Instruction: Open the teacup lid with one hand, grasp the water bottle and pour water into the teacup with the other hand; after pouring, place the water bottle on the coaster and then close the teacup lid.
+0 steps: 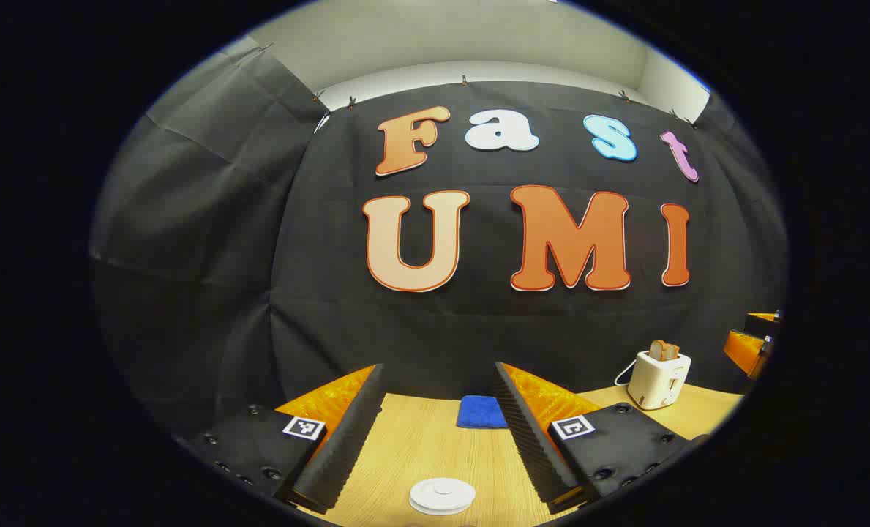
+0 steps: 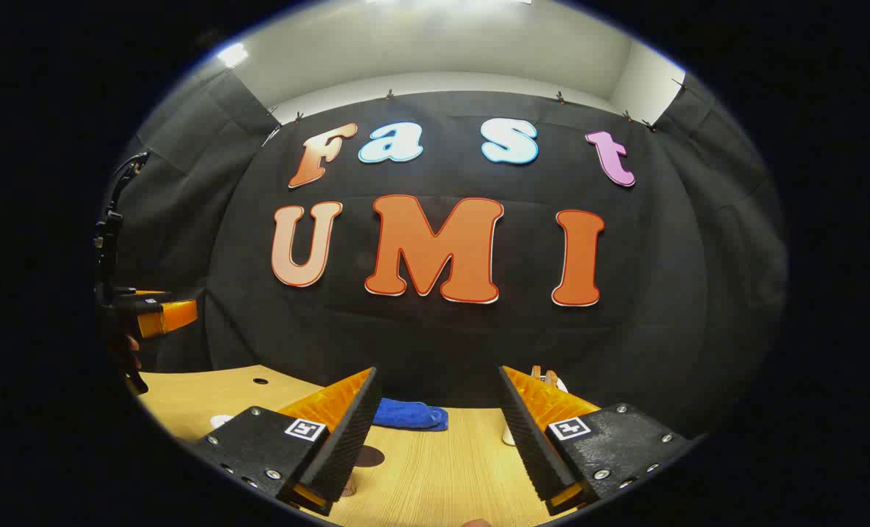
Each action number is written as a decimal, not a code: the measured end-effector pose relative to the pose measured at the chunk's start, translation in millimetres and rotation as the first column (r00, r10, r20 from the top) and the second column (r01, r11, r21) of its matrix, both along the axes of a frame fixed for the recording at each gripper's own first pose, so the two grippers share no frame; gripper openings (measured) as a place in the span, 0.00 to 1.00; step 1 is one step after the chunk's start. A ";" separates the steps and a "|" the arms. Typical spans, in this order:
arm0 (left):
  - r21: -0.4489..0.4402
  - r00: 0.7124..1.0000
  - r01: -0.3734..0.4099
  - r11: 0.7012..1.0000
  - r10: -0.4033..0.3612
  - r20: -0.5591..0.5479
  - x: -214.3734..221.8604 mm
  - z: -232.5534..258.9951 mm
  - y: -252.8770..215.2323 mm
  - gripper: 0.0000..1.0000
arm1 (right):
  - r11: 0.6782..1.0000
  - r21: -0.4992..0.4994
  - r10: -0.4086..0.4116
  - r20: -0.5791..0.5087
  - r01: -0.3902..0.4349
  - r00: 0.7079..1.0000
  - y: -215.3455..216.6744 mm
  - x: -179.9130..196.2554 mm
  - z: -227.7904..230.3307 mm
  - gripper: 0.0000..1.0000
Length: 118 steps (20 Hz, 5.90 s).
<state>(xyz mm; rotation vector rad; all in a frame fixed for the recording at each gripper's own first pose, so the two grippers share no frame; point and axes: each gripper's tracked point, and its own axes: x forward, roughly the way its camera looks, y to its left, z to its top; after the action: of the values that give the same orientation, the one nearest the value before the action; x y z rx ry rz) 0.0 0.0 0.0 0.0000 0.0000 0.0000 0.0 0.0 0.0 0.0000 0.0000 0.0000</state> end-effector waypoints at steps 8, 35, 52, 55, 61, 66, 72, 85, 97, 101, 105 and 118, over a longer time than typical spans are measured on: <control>0.026 1.000 -0.003 1.000 0.004 -0.019 0.4 -3.2 4.7 1.00 | 1.000 -0.001 0.031 -0.032 -0.031 0.999 8.9 3.7 -9.2 0.95; 0.061 0.968 0.099 0.993 -0.082 -0.237 1.5 -129.0 9.6 0.97 | 0.954 0.033 0.298 -0.192 -0.297 0.935 109.4 -6.3 -94.2 0.95; 0.054 0.874 0.176 0.983 -0.131 -0.468 11.4 -240.9 -7.5 0.81 | 0.930 0.040 0.351 -0.388 -0.365 0.852 137.9 4.4 -190.4 0.95; 0.065 0.872 0.175 0.982 -0.124 -0.474 17.2 -242.0 -7.4 0.78 | 0.928 0.041 0.355 -0.402 -0.371 0.844 139.4 7.5 -197.7 0.95; 0.096 0.866 0.189 0.977 -0.119 -0.486 23.3 -241.0 -9.6 0.47 | 0.922 0.066 0.372 -0.417 -0.380 0.830 142.4 14.2 -208.8 0.95; 0.084 0.877 0.179 0.980 -0.120 -0.466 28.0 -237.1 -8.8 0.30 | 0.919 0.055 0.374 -0.436 -0.390 0.819 145.2 15.1 -218.7 0.95; 0.044 0.892 0.162 0.986 -0.127 -0.434 30.8 -227.6 -5.1 0.33 | 0.920 0.062 0.367 -0.487 -0.388 0.792 151.4 20.0 -234.4 0.96; 0.095 0.930 0.053 0.994 -0.015 -0.368 17.2 -194.7 61.8 0.32 | 0.755 -0.380 0.313 -0.506 -0.534 0.803 172.5 36.2 -205.4 0.79; 0.096 0.931 -0.062 0.993 0.092 -0.353 -19.1 -183.8 153.5 0.33 | 0.484 -0.675 0.288 -0.478 -0.557 0.830 210.7 79.9 -185.3 0.78; 0.094 0.924 -0.073 0.993 0.103 -0.369 -26.4 -190.8 166.1 0.32 | 0.365 -0.746 0.293 -0.475 -0.556 0.830 225.6 87.2 -188.7 0.78; 0.099 0.922 -0.077 0.992 0.108 -0.372 -30.8 -191.6 171.4 0.33 | 0.225 -0.829 0.277 -0.450 -0.513 0.849 233.7 98.2 -201.3 0.78; 0.094 0.913 -0.099 0.991 0.128 -0.387 -45.1 -198.5 188.6 0.33 | 0.012 -0.926 0.329 -0.352 -0.376 0.876 263.6 108.6 -191.0 0.78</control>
<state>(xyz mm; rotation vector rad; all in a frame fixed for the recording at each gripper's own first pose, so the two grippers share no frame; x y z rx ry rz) -45.1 188.6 -198.5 0.0733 0.4028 0.1173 108.6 263.6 -191.0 -1.4585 0.0400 0.5498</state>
